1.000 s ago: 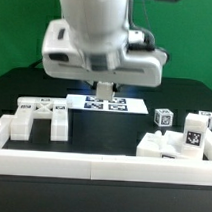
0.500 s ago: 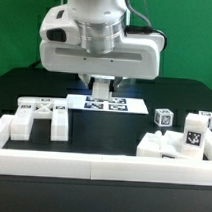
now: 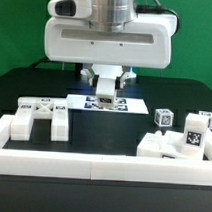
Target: Assemble chair
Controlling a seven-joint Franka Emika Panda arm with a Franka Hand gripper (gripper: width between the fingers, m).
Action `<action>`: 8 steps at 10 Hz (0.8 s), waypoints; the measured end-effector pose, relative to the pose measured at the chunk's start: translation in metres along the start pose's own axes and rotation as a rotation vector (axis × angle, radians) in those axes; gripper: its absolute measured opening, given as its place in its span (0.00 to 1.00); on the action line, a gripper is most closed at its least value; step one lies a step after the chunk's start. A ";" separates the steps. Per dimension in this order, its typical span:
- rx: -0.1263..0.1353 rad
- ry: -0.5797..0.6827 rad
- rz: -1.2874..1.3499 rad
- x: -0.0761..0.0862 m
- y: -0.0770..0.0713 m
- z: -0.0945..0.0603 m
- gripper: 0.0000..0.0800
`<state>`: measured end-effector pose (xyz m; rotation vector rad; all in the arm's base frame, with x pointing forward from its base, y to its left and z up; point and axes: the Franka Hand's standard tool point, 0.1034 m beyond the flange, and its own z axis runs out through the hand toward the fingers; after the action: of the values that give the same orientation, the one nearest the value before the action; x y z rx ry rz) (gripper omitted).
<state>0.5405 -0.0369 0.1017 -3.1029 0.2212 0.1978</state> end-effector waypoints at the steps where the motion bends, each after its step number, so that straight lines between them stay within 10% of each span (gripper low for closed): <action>1: -0.005 0.054 0.000 0.002 0.001 0.001 0.36; 8: -0.035 0.576 0.004 0.030 -0.023 -0.021 0.36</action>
Offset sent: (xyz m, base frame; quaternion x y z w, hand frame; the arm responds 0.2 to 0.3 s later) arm 0.0134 0.0183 0.0158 0.0218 0.1158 0.0190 0.9929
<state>0.5761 -0.0192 0.1194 -3.1053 0.2315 -0.7041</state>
